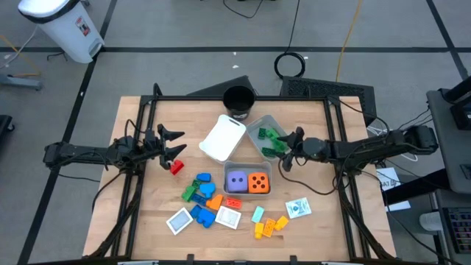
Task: Pick & Place Toys
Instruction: Put the yellow game piece into the top gray bin
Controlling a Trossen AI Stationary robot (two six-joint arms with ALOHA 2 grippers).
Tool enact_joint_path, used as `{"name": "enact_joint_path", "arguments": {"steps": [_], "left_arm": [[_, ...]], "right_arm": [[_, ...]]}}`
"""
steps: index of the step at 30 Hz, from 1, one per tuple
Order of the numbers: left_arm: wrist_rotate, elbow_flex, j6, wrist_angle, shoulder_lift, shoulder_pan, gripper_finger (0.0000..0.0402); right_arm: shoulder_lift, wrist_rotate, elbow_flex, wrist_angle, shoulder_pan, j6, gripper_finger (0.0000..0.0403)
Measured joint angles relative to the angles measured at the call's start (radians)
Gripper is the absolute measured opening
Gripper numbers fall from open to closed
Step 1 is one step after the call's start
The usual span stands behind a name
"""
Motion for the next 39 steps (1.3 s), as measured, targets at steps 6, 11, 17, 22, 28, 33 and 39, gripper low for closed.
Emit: {"name": "enact_joint_path", "arguments": {"steps": [6,11,17,22,28,33,39], "left_arm": [[0.000,0.000,0.000,0.000,0.000,0.000,0.0278],[0.000,0.000,0.000,0.000,0.000,0.000,0.0278],[0.000,0.000,0.000,0.000,0.000,0.000,0.0278],[0.000,0.000,0.000,0.000,0.000,0.000,0.0278],[0.000,0.000,0.000,0.000,0.000,0.000,0.0278],[0.000,0.000,0.000,0.000,0.000,0.000,0.0278],[0.000,0.000,0.000,0.000,0.000,0.000,0.0278]], "right_arm": [[0.000,-0.080,0.000,0.030,0.076,-0.015,0.0277],[0.000,-0.216,-0.001,0.078,0.198,-0.016,0.0270],[0.031,-0.231,-0.001,0.085,0.445,-0.008,0.0275],[0.164,-0.128,0.002,0.187,0.663,0.034,0.0276],[0.369,-0.131,0.135,0.101,0.757,0.037,0.0276],[0.497,-0.179,0.231,-0.024,0.763,0.037,0.0276],[0.558,-0.176,0.236,-0.046,0.763,0.048,0.0262]]}}
